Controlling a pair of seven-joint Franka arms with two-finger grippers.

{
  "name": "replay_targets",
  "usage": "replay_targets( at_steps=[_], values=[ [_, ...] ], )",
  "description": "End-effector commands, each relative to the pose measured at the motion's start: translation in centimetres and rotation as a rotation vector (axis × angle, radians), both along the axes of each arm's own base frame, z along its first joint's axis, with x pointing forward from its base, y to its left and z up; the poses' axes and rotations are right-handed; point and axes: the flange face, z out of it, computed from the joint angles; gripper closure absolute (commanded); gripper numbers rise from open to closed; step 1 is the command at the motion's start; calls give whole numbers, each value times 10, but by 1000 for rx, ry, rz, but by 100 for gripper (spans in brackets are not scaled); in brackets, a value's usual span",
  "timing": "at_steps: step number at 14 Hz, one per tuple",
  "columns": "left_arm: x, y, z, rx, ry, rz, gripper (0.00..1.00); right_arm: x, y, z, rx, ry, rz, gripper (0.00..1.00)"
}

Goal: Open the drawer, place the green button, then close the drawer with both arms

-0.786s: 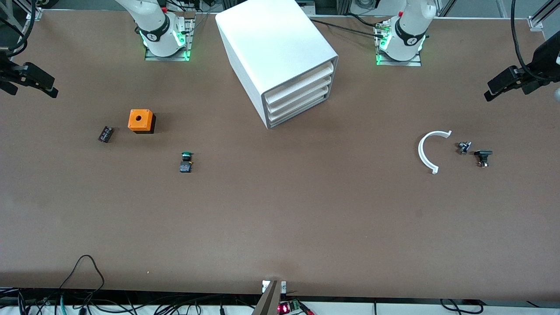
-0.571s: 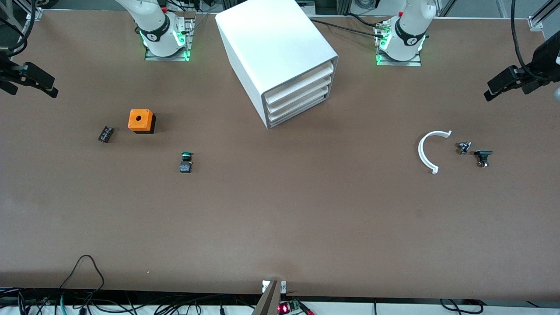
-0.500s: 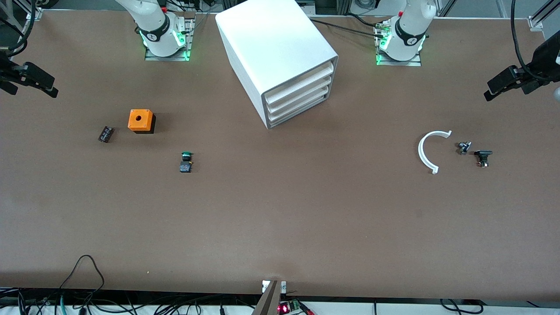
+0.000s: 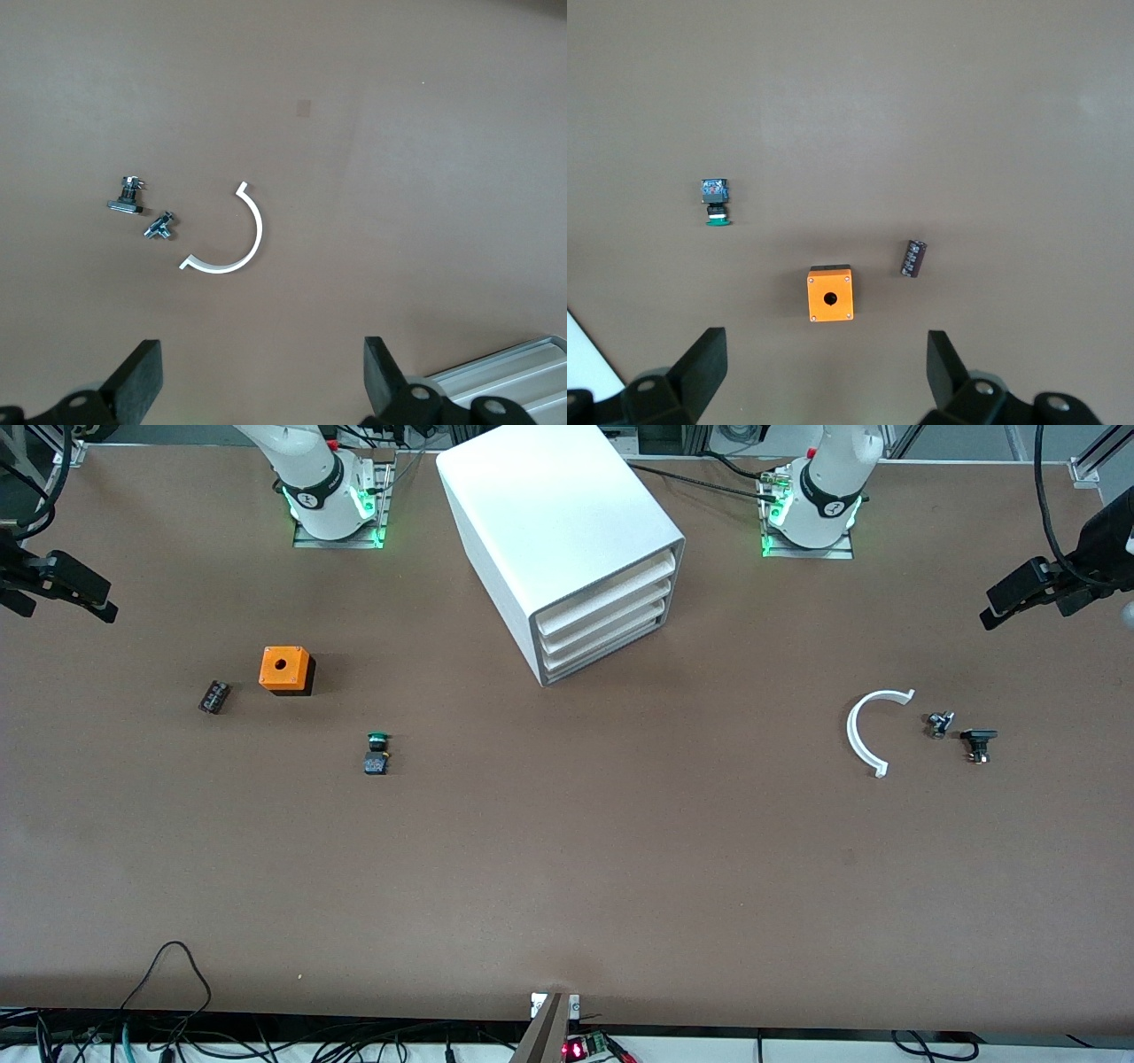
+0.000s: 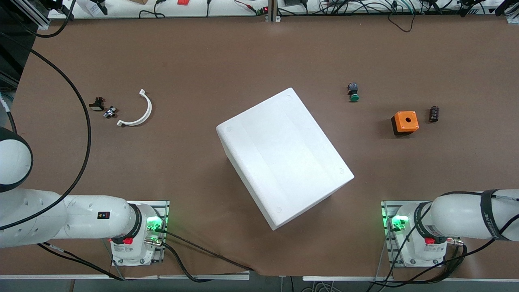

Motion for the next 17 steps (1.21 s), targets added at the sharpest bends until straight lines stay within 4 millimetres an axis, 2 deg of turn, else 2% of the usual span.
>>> replay_targets(
  at_steps=[1,3,4,6,9,12,14,15,17],
  values=[
    [4,-3,7,8,1,-22,0,3,1,6,-4,-1,6,0],
    [5,-4,6,8,2,-28,0,3,1,5,-1,2,3,0],
    [5,-4,5,6,2,-31,0,9,1,-6,-1,25,2,0],
    [15,-7,-9,-24,3,-31,0,29,3,-44,-4,97,6,0],
    [16,-24,-24,-42,19,-47,0,34,5,-40,-5,85,11,0],
    [28,-35,-58,-52,70,-68,0,34,6,-39,-4,80,11,0],
    [42,-54,-101,-53,149,-105,0,35,7,-40,-3,77,13,0],
    [44,-61,-110,-58,163,-126,0,35,6,-40,5,74,8,0],
    [56,-71,-146,-93,222,-196,0,35,8,-40,33,82,7,0]
  ],
)
